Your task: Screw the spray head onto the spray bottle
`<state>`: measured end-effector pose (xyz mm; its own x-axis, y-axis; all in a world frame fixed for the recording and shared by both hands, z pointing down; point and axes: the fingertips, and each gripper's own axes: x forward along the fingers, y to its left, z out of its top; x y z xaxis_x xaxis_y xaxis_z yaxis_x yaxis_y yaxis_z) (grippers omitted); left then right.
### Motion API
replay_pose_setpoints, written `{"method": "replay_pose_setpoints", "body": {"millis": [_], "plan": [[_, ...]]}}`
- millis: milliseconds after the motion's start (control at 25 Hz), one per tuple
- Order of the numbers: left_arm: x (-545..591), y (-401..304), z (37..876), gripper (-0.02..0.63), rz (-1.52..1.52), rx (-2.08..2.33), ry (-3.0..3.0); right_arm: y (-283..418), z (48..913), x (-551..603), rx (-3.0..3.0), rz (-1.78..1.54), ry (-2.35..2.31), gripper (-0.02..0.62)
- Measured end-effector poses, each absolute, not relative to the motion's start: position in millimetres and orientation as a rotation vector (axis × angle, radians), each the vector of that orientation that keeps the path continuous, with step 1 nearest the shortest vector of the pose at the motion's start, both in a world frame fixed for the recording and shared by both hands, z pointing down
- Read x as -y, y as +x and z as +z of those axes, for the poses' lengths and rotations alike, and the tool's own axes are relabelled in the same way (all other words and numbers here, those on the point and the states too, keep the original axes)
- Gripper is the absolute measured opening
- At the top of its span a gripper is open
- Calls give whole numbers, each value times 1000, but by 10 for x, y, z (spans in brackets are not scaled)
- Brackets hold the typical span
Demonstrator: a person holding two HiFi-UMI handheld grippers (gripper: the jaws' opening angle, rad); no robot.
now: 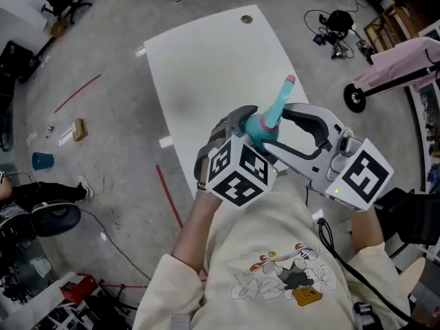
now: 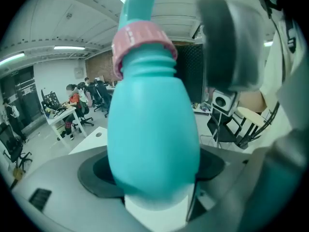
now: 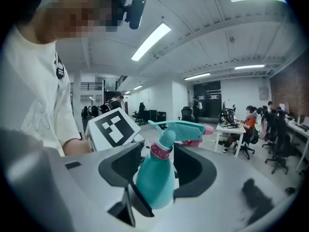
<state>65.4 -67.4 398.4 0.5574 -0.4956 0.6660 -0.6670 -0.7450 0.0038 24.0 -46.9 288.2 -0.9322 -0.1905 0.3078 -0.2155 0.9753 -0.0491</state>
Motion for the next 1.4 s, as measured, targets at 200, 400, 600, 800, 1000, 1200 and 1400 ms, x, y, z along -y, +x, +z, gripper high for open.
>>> {"method": "replay_pose_setpoints", "body": {"millis": [200, 400, 600, 800, 1000, 1200, 1400], "plan": [[643, 574, 3907, 418, 944, 969, 2586, 418, 2807, 284, 2843, 182, 148, 203], [501, 659, 3853, 418, 953, 753, 2758, 741, 2726, 351, 2832, 96, 53, 214], [180, 906, 3866, 418, 1076, 412, 2918, 856, 2744, 380, 2798, 1, -236, 273], [-70, 1009, 3846, 418, 1099, 242, 2965, 659, 2665, -11, 2799, 48, -583, 273], [-202, 1036, 3838, 418, 1093, 180, 2982, 611, 2693, -245, 2743, 134, -782, 268], [-211, 1064, 3825, 418, 1069, 183, 2985, 561, 2729, -292, 2748, 148, -788, 175], [-185, 1098, 3834, 419, 1064, 178, 2974, 575, 2723, -254, 2762, 146, -770, 133]]}}
